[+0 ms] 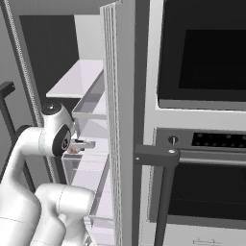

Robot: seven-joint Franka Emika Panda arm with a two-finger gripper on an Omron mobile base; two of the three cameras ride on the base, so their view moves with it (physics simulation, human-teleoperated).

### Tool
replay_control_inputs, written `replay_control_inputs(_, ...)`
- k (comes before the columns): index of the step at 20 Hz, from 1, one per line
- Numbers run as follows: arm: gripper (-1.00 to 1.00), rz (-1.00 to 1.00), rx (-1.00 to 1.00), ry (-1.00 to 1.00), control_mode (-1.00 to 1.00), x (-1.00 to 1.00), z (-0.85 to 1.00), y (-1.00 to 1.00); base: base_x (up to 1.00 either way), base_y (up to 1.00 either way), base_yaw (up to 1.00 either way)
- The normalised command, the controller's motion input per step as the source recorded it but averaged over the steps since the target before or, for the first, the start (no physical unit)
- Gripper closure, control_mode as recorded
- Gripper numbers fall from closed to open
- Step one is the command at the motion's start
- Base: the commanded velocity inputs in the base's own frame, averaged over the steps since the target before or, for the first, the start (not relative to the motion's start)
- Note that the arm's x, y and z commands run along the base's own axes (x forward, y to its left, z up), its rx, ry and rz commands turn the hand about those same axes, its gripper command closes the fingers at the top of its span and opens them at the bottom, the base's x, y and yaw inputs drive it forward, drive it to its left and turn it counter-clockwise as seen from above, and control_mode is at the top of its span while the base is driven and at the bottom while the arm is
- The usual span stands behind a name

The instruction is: Place one garlic and one steak in each tupperware on the nearby counter, to pack two identical lunches.

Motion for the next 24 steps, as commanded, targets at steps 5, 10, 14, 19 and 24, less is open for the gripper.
replay_control_inputs(5,1.00,0.00,0.03,0.11,-1.00,-0.77,0.08,-0.06,0.00,0.00,0.00)
replay_control_inputs(10,1.00,-0.05,0.02,0.08,-1.00,-0.57,0.41,-0.05,0.00,0.00,0.00)
replay_control_inputs(14,1.00,-0.03,0.05,0.00,-1.00,-0.93,0.09,-0.02,0.00,0.00,0.00)
replay_control_inputs(19,1.00,0.00,0.01,0.00,-1.00,-0.49,0.00,0.00,0.00,0.00,0.00)
replay_control_inputs(24,1.00,0.00,0.00,0.00,-1.00,0.00,0.00,0.00,0.00,0.00,0.00)
